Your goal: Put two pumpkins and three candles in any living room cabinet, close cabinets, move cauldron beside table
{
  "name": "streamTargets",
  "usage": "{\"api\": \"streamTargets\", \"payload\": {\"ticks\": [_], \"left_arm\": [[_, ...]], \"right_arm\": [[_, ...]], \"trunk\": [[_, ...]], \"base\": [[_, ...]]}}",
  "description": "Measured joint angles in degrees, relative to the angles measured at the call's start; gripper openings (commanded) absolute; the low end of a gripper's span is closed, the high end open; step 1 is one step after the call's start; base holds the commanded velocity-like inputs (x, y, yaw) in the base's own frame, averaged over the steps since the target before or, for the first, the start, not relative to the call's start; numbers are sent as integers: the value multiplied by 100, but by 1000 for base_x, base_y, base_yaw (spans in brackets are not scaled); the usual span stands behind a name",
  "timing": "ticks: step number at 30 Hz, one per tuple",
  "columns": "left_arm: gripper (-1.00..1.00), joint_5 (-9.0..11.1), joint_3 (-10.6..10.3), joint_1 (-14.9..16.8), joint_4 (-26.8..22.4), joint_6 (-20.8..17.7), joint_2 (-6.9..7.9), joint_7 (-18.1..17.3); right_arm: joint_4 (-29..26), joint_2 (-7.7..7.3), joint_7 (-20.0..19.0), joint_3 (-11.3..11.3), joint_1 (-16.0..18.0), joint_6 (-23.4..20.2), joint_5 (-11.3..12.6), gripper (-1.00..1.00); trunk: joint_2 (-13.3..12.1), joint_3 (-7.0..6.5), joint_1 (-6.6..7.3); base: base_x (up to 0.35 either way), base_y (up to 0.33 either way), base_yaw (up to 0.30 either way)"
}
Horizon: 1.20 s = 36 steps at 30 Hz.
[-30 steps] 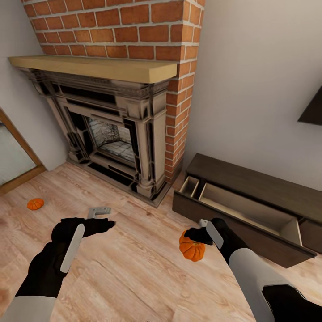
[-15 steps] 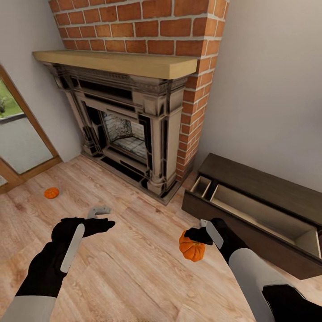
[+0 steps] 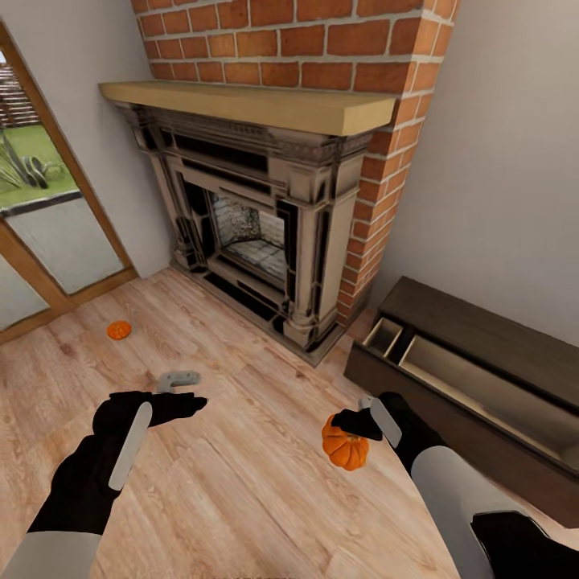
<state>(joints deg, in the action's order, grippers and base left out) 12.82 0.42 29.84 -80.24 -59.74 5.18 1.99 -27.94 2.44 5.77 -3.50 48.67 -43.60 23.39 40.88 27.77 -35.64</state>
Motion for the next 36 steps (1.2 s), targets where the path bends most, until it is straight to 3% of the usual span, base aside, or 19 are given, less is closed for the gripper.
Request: {"api": "streamTargets", "payload": {"ticks": [36], "left_arm": [[100,-16,-9,0,13,0,-9,0]], "right_arm": [[0,5,-48,-1,0,17,2,-100]], "trunk": [[0,28,0]], "base": [[0,0,282]]}}
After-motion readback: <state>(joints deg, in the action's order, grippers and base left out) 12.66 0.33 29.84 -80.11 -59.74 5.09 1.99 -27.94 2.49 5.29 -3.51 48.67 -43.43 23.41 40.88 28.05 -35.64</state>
